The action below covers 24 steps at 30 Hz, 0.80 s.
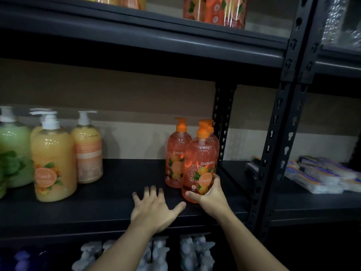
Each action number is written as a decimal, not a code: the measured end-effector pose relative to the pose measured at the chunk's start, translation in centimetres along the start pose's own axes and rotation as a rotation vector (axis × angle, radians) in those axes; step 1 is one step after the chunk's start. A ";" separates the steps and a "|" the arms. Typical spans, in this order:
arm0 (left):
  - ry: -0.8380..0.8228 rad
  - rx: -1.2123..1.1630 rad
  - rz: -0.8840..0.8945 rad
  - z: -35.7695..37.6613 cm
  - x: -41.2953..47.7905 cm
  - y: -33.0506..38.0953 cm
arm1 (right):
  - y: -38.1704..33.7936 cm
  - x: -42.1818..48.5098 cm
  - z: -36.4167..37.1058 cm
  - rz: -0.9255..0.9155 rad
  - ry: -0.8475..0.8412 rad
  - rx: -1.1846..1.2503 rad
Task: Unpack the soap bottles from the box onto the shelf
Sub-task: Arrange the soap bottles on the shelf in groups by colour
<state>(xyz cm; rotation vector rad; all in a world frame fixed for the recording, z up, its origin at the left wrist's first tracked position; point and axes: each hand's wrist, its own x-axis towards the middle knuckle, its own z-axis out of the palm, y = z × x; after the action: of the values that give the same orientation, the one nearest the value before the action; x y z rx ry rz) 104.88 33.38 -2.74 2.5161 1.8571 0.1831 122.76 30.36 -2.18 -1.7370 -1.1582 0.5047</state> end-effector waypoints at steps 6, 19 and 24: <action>0.012 0.000 0.003 0.2 0.1 -0.1 | -0.1 0.0 0.4 0.003 0.068 -0.104; 0.017 -0.008 0.007 0.2 -0.1 -0.1 | -0.2 0.2 0.4 0.024 0.071 -0.136; 0.007 -0.010 0.007 0.0 -0.2 -0.1 | -0.2 0.2 0.3 0.012 0.059 -0.108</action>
<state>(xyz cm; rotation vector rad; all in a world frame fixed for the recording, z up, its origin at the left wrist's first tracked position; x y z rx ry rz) 104.77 33.23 -2.78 2.5188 1.8458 0.2005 122.54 30.67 -2.16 -1.8396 -1.1519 0.4018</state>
